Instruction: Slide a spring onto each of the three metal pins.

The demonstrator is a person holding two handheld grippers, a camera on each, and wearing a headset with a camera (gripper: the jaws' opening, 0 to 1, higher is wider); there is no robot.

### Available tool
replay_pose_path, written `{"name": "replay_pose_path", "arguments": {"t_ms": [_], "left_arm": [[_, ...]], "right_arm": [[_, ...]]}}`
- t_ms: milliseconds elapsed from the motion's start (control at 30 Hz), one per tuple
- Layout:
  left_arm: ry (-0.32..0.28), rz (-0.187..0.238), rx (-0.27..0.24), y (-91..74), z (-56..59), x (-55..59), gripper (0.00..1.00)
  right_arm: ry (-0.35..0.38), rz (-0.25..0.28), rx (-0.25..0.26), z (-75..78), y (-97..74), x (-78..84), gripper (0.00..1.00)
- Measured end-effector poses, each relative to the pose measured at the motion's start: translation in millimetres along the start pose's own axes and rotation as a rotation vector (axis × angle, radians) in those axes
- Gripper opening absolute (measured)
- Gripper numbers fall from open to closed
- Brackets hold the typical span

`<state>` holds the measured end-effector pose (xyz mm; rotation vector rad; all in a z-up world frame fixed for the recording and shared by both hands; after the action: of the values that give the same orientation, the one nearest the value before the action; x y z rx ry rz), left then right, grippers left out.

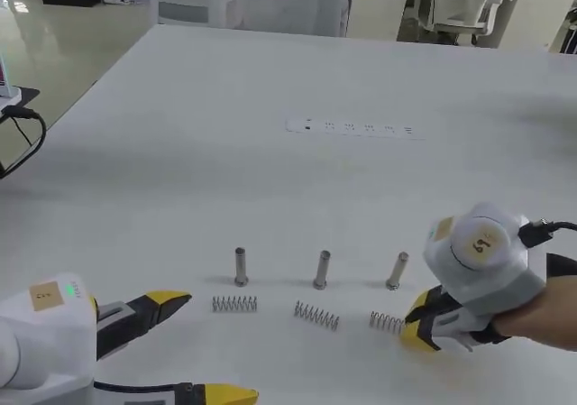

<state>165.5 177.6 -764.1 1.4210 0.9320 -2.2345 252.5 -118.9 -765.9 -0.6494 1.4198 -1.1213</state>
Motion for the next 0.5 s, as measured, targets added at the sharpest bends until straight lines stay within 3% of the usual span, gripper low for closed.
{"name": "replay_pose_path", "arguments": {"t_ms": [500], "left_arm": [[0.0, 0.001, 0.003, -0.5, -0.8, 0.5, 0.78]], "right_arm": [[-0.038, -0.016, -0.007, -1.6, 3.4, -4.1, 0.11]]}}
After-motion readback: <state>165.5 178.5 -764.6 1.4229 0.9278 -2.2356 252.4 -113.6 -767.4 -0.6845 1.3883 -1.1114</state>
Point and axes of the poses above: the centre of the closed fingertips' face, and the gripper's own axes: y roughly forward along the fingers, z roughly to its right, x roughly out of its underside, the point moved 10 cm from there along -y, roughly backward along the fingers, and after that the axes turned 7 degrees about -y, right-handed, at the moved point
